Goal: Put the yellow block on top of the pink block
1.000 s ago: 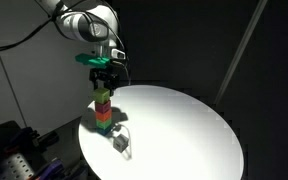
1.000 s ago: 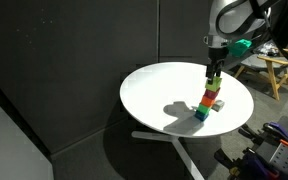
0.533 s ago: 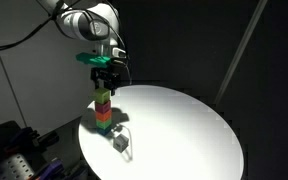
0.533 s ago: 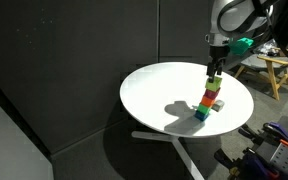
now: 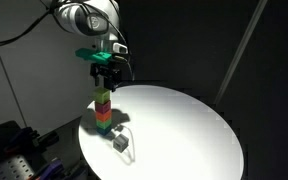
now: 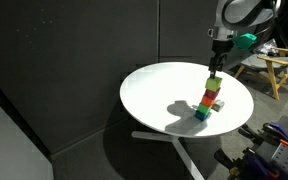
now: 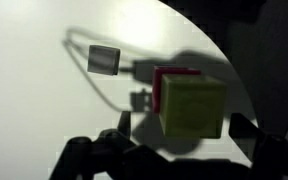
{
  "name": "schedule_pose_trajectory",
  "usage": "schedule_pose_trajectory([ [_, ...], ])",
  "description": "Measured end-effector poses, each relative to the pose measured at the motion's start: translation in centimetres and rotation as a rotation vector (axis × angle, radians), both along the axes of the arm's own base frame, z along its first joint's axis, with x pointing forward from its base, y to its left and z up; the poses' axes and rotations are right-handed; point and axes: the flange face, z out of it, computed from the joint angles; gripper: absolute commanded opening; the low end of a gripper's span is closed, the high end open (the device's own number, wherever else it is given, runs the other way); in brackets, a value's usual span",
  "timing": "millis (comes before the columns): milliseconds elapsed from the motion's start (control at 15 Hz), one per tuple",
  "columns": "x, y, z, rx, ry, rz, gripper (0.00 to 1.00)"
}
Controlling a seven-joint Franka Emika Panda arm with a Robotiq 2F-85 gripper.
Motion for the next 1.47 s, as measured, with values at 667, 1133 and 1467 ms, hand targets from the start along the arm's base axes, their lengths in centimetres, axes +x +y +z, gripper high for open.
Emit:
schedule_pose_trajectory([
  [667,-1.5,-2.0,1.5,0.056,-0.034,0.01,1.0],
  [1133,-3.4,-2.4,3.1,0.031,-0.063,-0.086,1.0],
  [1467,-4.5,-0.6,4.5,-0.014,-0.09,-0.155,1.0],
])
